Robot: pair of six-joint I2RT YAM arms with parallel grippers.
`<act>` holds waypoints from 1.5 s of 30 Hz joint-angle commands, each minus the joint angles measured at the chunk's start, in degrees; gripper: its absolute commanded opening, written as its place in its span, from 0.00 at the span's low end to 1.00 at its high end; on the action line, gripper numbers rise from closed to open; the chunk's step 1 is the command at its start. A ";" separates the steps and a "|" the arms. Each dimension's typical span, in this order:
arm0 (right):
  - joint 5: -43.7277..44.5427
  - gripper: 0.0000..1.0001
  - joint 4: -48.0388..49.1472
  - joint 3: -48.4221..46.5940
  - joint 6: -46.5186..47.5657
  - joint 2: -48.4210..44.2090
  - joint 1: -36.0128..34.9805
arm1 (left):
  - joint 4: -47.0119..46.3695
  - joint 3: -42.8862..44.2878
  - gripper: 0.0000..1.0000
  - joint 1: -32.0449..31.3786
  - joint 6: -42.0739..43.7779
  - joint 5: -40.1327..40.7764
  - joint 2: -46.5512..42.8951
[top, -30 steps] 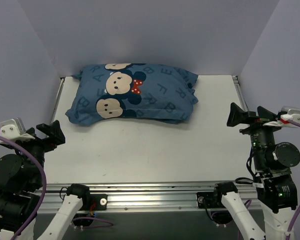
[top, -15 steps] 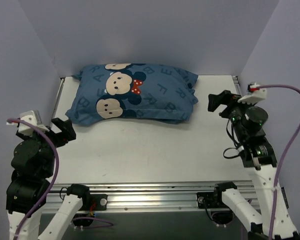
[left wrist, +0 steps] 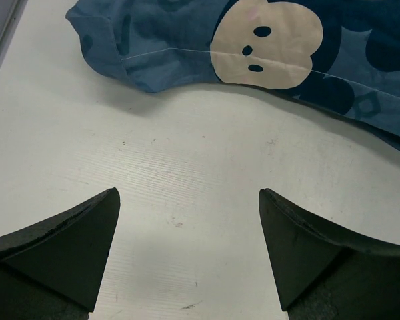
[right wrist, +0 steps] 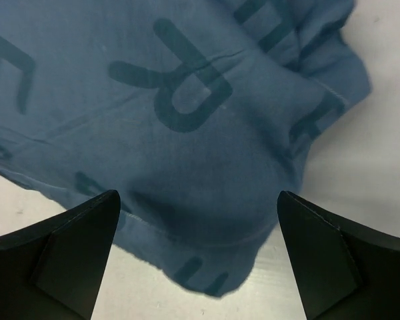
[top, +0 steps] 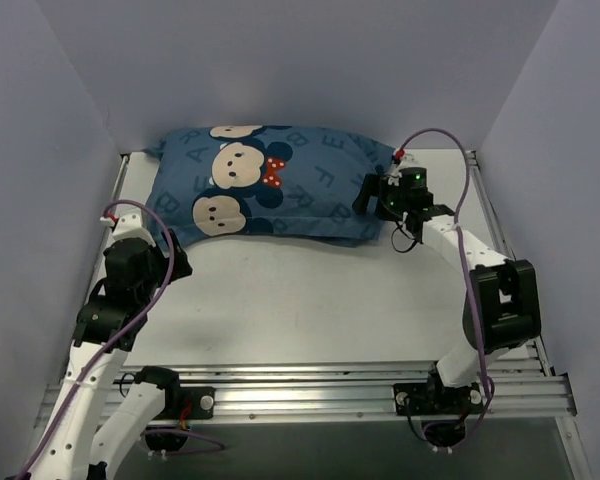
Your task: Remove the pillowcase from the pillow
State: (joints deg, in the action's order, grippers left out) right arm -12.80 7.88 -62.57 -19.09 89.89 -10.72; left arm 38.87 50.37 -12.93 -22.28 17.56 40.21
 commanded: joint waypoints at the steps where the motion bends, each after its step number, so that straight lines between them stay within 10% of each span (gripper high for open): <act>1: -2.93 1.00 7.23 -3.17 4.94 4.67 -2.46 | -5.21 0.96 0.94 0.71 -0.66 -1.92 0.57; 4: -4.33 0.95 9.78 -2.74 5.03 9.33 -4.30 | -4.95 0.78 0.94 1.41 -0.57 -2.44 1.01; 8: -3.65 0.14 8.65 0.77 5.21 10.05 -9.47 | -4.86 0.61 0.94 2.03 -0.48 -1.66 1.19; 10: -1.10 0.00 7.51 3.58 3.90 6.19 -13.51 | -4.77 0.61 0.94 2.20 -0.48 -1.57 1.45; 16: 9.44 0.00 2.93 11.67 -7.94 -7.52 -37.24 | -4.60 0.78 0.94 2.56 -1.01 -2.71 3.56; 22: 9.66 0.43 -2.07 8.09 -10.88 -12.37 -50.09 | -3.45 1.92 0.94 2.64 -3.46 -4.29 8.48; 26: 12.62 0.76 -13.12 -1.49 -5.97 -11.49 -48.26 | -2.05 4.38 0.94 2.56 -5.75 -4.56 14.61; 29: 10.70 0.84 -15.43 -7.56 -1.39 -10.17 -41.51 | -1.70 7.19 0.94 2.73 -8.03 -4.82 19.54; 36: 2.78 0.87 -12.46 -15.83 4.06 -1.50 -24.89 | -4.76 9.75 0.94 3.17 -14.09 -5.17 24.74; 45: -10.57 0.78 -5.60 -11.03 4.42 10.84 -24.69 | -14.26 8.15 0.94 3.79 -14.37 -10.34 33.78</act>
State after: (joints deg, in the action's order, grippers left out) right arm -15.90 1.78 -77.65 -15.22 102.50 -33.17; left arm 30.09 57.34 -9.52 -36.40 11.60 70.00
